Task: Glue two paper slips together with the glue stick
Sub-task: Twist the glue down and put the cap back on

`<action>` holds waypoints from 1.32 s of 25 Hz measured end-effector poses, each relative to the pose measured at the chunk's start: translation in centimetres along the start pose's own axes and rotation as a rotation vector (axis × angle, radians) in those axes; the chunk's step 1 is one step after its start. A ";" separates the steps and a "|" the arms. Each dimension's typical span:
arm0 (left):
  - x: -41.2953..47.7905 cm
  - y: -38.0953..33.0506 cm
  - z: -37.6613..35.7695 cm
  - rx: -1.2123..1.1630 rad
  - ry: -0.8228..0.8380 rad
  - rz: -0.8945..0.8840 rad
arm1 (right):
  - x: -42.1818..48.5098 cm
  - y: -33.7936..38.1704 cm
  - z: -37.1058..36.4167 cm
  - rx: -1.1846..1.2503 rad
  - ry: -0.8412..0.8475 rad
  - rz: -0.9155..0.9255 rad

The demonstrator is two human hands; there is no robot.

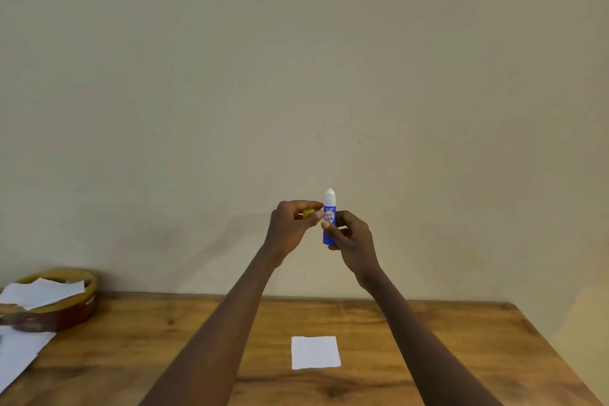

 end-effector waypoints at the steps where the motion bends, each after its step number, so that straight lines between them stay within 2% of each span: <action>1: -0.1 -0.7 0.0 -0.044 0.006 0.012 | 0.0 0.9 0.0 0.006 0.002 0.022; 6: -0.1 -2.3 0.7 -0.113 -0.007 0.053 | 0.0 3.8 0.7 -0.029 -0.018 0.109; 8: -0.1 -2.4 0.8 -0.171 -0.028 0.070 | -0.4 3.1 0.8 0.036 -0.031 0.024; 11: 0.0 -2.5 0.4 -0.313 -0.018 0.083 | -2.0 0.2 -1.3 0.459 0.144 -0.392; 13: 0.2 -2.6 0.1 -0.356 0.010 0.067 | -3.3 -0.3 -2.8 0.749 0.263 -0.600; 15: 0.3 -2.8 0.0 -0.374 0.017 0.047 | -3.6 0.3 -3.6 1.007 0.249 -0.684; 18: 0.5 -2.8 0.0 -0.371 -0.025 0.029 | -3.5 0.8 -4.1 1.290 0.076 -0.645; 21: 0.9 -3.0 0.1 -0.333 -0.069 0.017 | -3.4 0.6 -3.8 1.307 -0.053 -0.541; 26: 1.0 -3.9 -0.3 -0.349 -0.002 -0.017 | -3.0 0.9 -3.6 1.253 0.072 -0.646; 31: 1.5 -5.1 0.0 -0.341 -0.045 -0.045 | -1.8 1.7 -2.6 1.281 -0.019 -0.509; 33: 1.6 -5.3 0.2 -0.303 -0.060 -0.050 | -1.9 1.7 -2.4 1.228 0.006 -0.509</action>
Point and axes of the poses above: each hand's wrist, its own x-axis towards the middle knuckle, its own z-axis out of the back of the hand, y = z × x, the point moved 8 cm from there along x, towards the middle knuckle, and after that the axes turned 13 degrees about -x, right-handed, at the moved point
